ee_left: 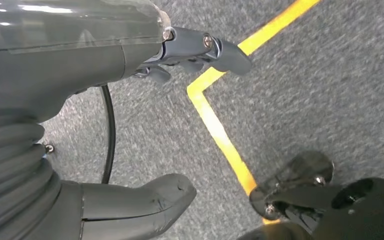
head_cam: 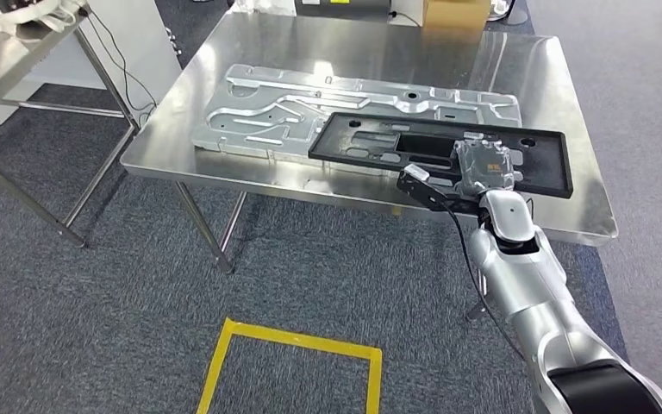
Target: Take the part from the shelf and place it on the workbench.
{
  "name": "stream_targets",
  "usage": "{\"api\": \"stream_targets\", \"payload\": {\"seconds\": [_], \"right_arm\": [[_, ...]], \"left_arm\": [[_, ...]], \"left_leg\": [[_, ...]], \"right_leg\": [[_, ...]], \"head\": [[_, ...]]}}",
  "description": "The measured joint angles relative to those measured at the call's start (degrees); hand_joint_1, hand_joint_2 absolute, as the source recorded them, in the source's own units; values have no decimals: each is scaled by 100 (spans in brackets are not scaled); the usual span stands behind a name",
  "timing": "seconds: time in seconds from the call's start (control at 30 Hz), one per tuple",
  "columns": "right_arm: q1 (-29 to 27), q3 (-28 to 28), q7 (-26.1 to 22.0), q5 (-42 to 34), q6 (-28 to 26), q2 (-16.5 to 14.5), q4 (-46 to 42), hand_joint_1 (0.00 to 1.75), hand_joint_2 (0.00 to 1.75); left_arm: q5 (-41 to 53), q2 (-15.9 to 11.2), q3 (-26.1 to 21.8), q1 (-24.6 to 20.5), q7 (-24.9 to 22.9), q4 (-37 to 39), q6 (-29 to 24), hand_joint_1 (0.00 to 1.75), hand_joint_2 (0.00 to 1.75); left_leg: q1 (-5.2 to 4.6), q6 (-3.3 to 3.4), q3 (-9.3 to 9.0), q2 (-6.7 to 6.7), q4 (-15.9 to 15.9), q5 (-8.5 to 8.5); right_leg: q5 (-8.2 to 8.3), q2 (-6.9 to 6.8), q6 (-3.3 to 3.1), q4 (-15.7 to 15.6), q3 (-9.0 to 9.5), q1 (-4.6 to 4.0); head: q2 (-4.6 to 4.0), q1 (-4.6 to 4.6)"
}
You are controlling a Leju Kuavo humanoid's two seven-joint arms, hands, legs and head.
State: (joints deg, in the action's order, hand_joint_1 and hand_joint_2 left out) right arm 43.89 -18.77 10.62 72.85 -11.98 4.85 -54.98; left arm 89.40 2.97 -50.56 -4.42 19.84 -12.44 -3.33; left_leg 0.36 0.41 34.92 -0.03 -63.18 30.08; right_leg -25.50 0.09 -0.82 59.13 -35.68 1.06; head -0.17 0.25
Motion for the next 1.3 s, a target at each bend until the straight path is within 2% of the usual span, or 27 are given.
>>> {"api": "stream_targets", "payload": {"seconds": [0.07, 0.1, 0.13, 0.17, 0.23, 0.27, 0.33, 0.43, 0.47, 0.5, 0.57, 0.6, 0.63, 0.67, 0.7, 0.73, 0.77, 0.8, 0.87, 0.93, 1.0, 1.1, 1.13, 1.17, 1.2, 1.27, 1.3], "right_arm": [[-2, -12, -15, 26, -32, -4, 71, 175, 175], [-13, -18, -24, 38, -43, -8, 109, 175, 175], [-25, -23, -34, 46, -48, -11, 146, 175, 175], [-34, -25, -41, 51, -51, -15, 180, 175, 175], [-37, -25, -46, 60, -65, -18, 241, 175, 175], [-29, -25, -47, 63, -77, -19, 268, 175, 175], [-18, -25, -48, 66, -96, -23, 318, 175, 175], [-15, -25, -48, 69, -103, -31, 366, 175, 175], [-9, -25, -51, 71, -104, -34, 377, 175, 175], [-4, -25, -55, 73, -104, -37, 388, 175, 175], [-6, -25, -58, 74, -105, -40, 420, 175, 175], [-18, -25, -56, 74, -105, -40, 440, 175, 175], [-32, -25, -52, 74, -105, -39, 462, 175, 175], [-42, -25, -51, 74, -105, -39, 480, 175, 175], [-47, -25, -51, 74, -105, -39, 491, 175, 175], [-47, -25, -51, 74, -105, -39, 498, 175, 175], [-39, -25, -52, 74, -109, -40, 504, 175, 175], [-29, -25, -53, 73, -113, -41, 510, 175, 175], [-15, -25, -52, 72, -123, -43, 524, 175, 175], [-12, -25, -50, 73, -126, -46, 525, 175, 175], [3, -25, -48, 74, -128, -53, 524, 175, 175], [13, -26, -48, 74, -129, -60, 530, 175, 175], [3, -27, -50, 74, -128, -63, 534, 175, 175], [-7, -26, -50, 74, -128, -66, 538, 175, 175], [-15, -26, -50, 74, -128, -68, 540, 175, 175], [-13, -25, -50, 76, -131, -71, 543, 175, 175], [-3, -26, -50, 84, -138, -72, 549, 175, 175]], "left_arm": [[-1, -8, 0, 5, -5, 0, -1, 0, 175], [-1, -13, 0, 9, -13, 0, -2, 0, 175], [-1, -16, 0, 13, -21, 0, -2, 0, 175], [-2, -17, 0, 15, -31, 0, -2, 0, 175], [-1, -21, 0, 18, -47, 0, -7, 0, 175], [-1, -25, 0, 19, -51, 0, -9, 0, 175], [-1, -32, 0, 13, -57, 0, -12, 0, 175], [-1, -35, 0, 11, -60, 0, -13, 0, 175], [-1, -35, 0, 10, -59, 0, -12, 0, 175], [0, -34, 0, 7, -58, 0, -11, 0, 175], [1, -34, 0, -1, -58, 0, -6, 0, 175], [2, -34, 0, 0, -58, 0, -4, 0, 175], [2, -34, 0, 7, -58, 0, -2, 0, 175], [2, -33, 0, 15, -58, 0, -2, 0, 175], [2, -32, 0, 23, -58, 0, -2, 0, 175], [2, -31, 0, 28, -58, 0, -1, 0, 175], [2, -30, 0, 24, -58, 0, -1, 0, 175], [2, -30, 0, 17, -58, 0, 0, 0, 175], [2, -30, 0, 2, -58, 0, 1, 0, 175], [2, -31, 1, -3, -57, 0, 1, 0, 175], [3, -26, 1, -2, -56, 0, 1, 0, 175], [3, -27, 0, 6, -56, 0, 1, 0, 175], [3, -30, 0, 9, -56, 0, 1, 0, 175], [3, -30, 0, 12, -56, 0, 1, 0, 175], [4, -31, 0, 13, -56, 0, 1, 0, 175], [3, -32, 0, 17, -57, 1, 1, 0, 175], [3, -32, 0, 16, -57, 1, 2, 0, 175]], "left_leg": [[15, -38, 420, 0, -766, 276], [21, -47, 618, 0, -1065, 331], [24, -49, 734, 0, -1181, 279], [25, -40, 732, 0, -1056, 106], [21, 2, 462, -5, -322, -383], [8, 24, 304, -11, 36, -543], [-23, 65, 147, -20, 372, -594], [-15, 139, 80, -18, 479, -556], [-1, 174, 39, -15, 524, -556], [13, 210, -6, -12, 565, -553], [7, 269, -63, -10, 579, -512], [5, 281, -91, -13, 575, -482], [5, 284, -130, -16, 570, -445], [5, 280, -179, -18, 562, -404], [5, 270, -238, -20, 552, -356], [5, 255, -290, -21, 540, -302], [-5, 230, -328, -22, 521, -251], [-13, 201, -345, -23, 504, -210], [-27, 140, -355, -19, 500, -163], [-26, 76, -382, -8, 503, -120], [-15, 6, -266, -3, 207, 30], [22, -72, 394, -4, -935, 416], [28, -85, 585, -4, -1177, 421], [32, -88, 669, -3, -1187, 292], [36, -84, 634, -3, -954, 47], [32, -58, 360, -7, -162, -484], [22, -37, 231, -12, 162, -613]], "right_leg": [[-51, -1, -46, -3, 55, -11], [-77, 4, -53, -2, 81, -16], [-103, 13, -50, 0, 113, -20], [-133, 22, -42, 1, 152, -21], [-203, 34, -13, 1, 248, -21], [-234, 39, 10, 2, 281, -27], [-267, 48, 65, -8, 299, -35], [-311, 47, 157, -21, 312, -37], [-373, 39, 181, 79, 274, -37], [-482, 32, 199, 306, 167, -37], [-765, 24, 223, 1057, -255, -30], [-842, 24, 236, 1403, -484, -28], [-806, 22, 246, 1577, -641, -25], [-647, 19, 252, 1526, -687, -20], [-387, 12, 253, 1256, -620, -16], [-106, -4, 243, 853, -485, -14], [87, -21, 227, 493, -341, -27], [182, -32, 197, 225, -230, -42], [139, -26, 132, 64, -155, -78], [101, -3, 66, 16, -113, -55], [66, 1, -8, -34, -20, -20], [-26, -1, -65, -51, 100, -21], [-61, 5, -62, -50, 141, -22], [-99, 13, -54, -48, 191, -20], [-142, 20, -41, -47, 252, -17], [-234, 30, 1, -46, 369, -20], [-267, 37, 29, -42, 397, -28]], "head": [[0, -1], [0, -1], [0, -1], [0, -1], [0, 1], [0, 1], [0, 1], [0, 1], [0, 1], [0, 2], [0, 2], [0, 2], [0, 2], [0, 2], [0, 2], [0, 3], [0, 3], [0, 2], [0, 1], [0, 0], [0, 0], [0, -1], [0, -1], [0, -1], [0, -2], [0, 0], [0, 1]]}}
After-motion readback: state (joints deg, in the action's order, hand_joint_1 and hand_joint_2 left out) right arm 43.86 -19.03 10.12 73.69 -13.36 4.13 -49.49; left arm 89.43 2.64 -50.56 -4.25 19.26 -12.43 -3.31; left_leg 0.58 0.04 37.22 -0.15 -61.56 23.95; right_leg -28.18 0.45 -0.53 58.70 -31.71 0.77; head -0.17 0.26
